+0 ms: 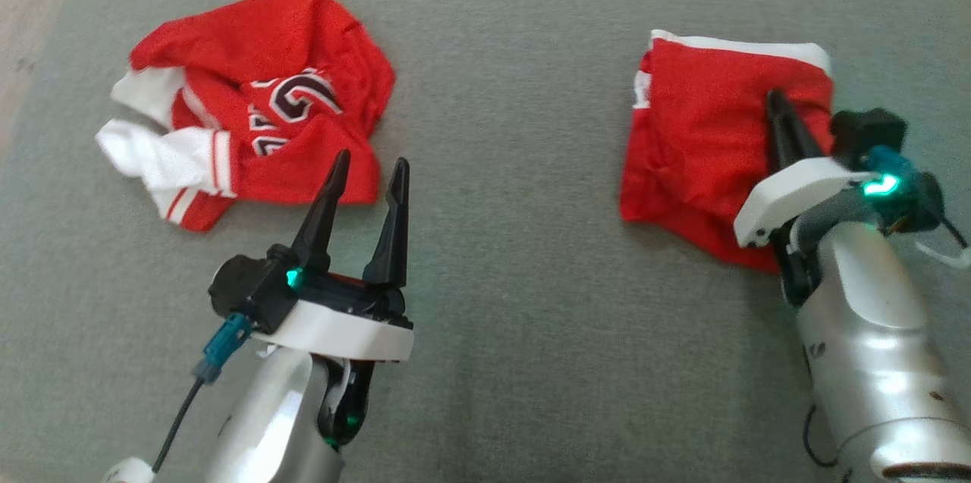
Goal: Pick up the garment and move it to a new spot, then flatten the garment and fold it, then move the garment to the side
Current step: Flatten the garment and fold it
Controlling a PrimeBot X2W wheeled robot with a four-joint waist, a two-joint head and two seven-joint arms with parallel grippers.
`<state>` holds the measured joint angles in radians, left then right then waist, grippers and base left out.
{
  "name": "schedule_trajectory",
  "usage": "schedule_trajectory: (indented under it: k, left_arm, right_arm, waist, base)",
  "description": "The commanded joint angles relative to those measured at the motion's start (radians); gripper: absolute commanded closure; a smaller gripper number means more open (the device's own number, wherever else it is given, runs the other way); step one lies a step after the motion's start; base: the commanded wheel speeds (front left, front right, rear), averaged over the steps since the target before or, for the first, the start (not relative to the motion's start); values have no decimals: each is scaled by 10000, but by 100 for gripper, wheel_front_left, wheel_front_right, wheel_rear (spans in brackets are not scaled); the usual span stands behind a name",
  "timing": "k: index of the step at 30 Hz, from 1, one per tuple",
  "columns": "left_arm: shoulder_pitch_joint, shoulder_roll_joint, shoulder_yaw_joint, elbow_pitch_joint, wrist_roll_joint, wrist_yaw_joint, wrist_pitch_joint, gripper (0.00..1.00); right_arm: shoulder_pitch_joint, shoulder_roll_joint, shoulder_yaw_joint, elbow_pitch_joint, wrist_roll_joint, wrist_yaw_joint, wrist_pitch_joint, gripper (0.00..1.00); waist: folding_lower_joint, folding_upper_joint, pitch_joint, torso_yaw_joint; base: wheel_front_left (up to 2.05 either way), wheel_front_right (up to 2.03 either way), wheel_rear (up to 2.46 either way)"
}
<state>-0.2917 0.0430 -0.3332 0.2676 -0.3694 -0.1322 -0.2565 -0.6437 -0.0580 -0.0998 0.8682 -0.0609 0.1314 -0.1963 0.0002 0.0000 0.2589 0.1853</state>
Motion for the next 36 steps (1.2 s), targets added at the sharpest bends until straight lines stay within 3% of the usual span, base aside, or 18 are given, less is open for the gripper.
schedule_trajectory:
  k: [1, 5, 12, 22, 26, 32, 36]
  left_arm:
    - [-333, 72, 208, -341, -36, 16, -53, 0]
    - [-304, 72, 146, -327, -111, 16, -53, 0]
    - [-252, 72, 186, -306, -142, 16, -53, 0]
    - [-273, 72, 104, -314, -262, 29, -53, 0]
    - [-211, 72, 220, -313, -239, 82, -53, 0]
    - [-111, 72, 430, -354, -168, 100, -53, 0]
    - [-25, 72, 610, -383, -72, 97, -53, 0]
  right_arm:
    - [-269, 39, 214, -47, -124, -7, 44, 100]
    - [-551, 24, 550, 1195, -463, -7, 66, 100]
    - [-1301, 67, 878, 1272, -259, -7, -594, 100]
    - [-1004, 76, 4701, 2173, 1874, -7, -213, 100]
    - [-740, 76, 5556, 2346, 2408, -7, -2, 100]
    - [-687, 77, 6065, 2266, 3094, -7, -231, 100]
    - [-827, 77, 5710, 1829, 3480, -7, -568, 100]
  waist:
    - [-2, 0, 151, 263]
    - [-2, 0, 82, 421]
    - [-2, 0, -116, 453]
    - [-2, 0, -245, 655]
    - [-2, 0, -345, 517]
    - [-2, 0, -595, -32]
    - [-2, 0, -848, -544]
  base:
    - [0, 0, 0]
    - [0, 0, 0]
    - [0, 0, 0]
    - [0, 0, 0]
    - [0, 0, 0]
    - [0, 0, 0]
    - [0, 0, 0]
